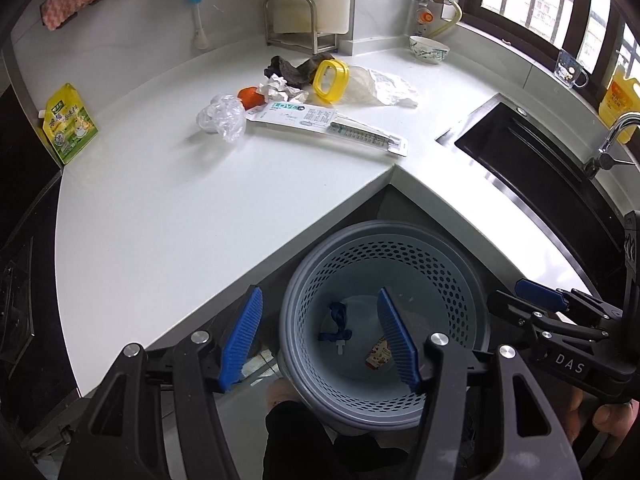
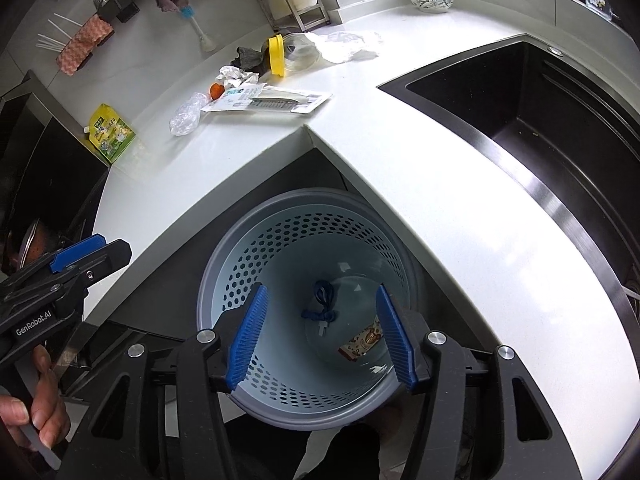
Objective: Collect trash
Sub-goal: 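Move both open tools back toward the remaining trash on the counter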
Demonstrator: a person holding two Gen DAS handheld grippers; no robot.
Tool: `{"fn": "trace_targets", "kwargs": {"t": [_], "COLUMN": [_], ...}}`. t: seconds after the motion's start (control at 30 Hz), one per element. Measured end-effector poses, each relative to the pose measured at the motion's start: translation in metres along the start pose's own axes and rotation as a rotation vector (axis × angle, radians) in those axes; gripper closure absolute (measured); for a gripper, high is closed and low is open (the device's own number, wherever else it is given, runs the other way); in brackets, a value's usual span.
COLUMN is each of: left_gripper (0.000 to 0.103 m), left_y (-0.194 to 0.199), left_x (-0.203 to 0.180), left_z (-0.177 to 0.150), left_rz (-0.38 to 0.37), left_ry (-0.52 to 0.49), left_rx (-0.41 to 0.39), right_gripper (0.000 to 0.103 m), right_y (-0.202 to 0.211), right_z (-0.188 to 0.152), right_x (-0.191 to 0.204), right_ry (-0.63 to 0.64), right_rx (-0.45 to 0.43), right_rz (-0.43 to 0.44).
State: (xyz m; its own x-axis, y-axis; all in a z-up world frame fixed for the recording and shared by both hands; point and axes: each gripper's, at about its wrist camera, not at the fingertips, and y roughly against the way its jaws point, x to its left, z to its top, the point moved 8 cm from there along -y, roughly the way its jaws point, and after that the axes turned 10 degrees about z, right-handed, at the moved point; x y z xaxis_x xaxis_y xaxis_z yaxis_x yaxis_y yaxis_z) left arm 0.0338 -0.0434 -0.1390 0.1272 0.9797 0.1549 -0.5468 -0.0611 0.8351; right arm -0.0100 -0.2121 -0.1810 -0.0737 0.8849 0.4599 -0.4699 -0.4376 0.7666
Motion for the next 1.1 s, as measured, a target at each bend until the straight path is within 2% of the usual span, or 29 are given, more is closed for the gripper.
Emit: {"fn": "trace_targets", "kwargs": {"t": [0.17, 0.33, 0.5, 0.63, 0.7, 0.77, 1.1], "left_gripper": [0.040, 0.037, 0.027, 0.023, 0.014, 0.009, 0.007], "left_y": [0.001, 0.000, -0.004, -0.008, -0.012, -0.017, -0.061], "left_x": [0.029, 0.053, 0.077, 0.091, 0.097, 0.103, 0.128], "left_z": [0.010, 0.034, 0.064, 0.085, 0.095, 0.103, 0.131], "left_rz": [0.030, 0.052, 0.068, 0.083, 0.089, 0.103, 0.099], "left_ry": [0.050, 0.071, 0.096, 0.089, 0.088, 0.095, 0.109], "left_rx": [-0.013, -0.050, -0.089, -0.110, -0.113, -0.113, -0.076], "right_gripper": [0.047, 0.044, 0.041, 0.037, 0.032, 0.031, 0.025], "right_y": [-0.006, -0.010, -0.015, -0.019, -0.023, -0.029, -0.086], "right_z": [0.015, 0.041, 0.071, 0.097, 0.112, 0.125, 0.178], "right_x": [0.015, 0.032, 0.041, 0.046, 0.048, 0.049, 0.052], "right_ry": [0.045, 0.114, 0.172, 0.219, 0.237, 0.240, 0.397], "right_rx": [-0.008, -0.044, -0.062, -0.084, -0.095, -0.089, 0.012], "right_rz": [0.004, -0.014, -0.037, -0.052, -0.060, -0.055, -0.056]}}
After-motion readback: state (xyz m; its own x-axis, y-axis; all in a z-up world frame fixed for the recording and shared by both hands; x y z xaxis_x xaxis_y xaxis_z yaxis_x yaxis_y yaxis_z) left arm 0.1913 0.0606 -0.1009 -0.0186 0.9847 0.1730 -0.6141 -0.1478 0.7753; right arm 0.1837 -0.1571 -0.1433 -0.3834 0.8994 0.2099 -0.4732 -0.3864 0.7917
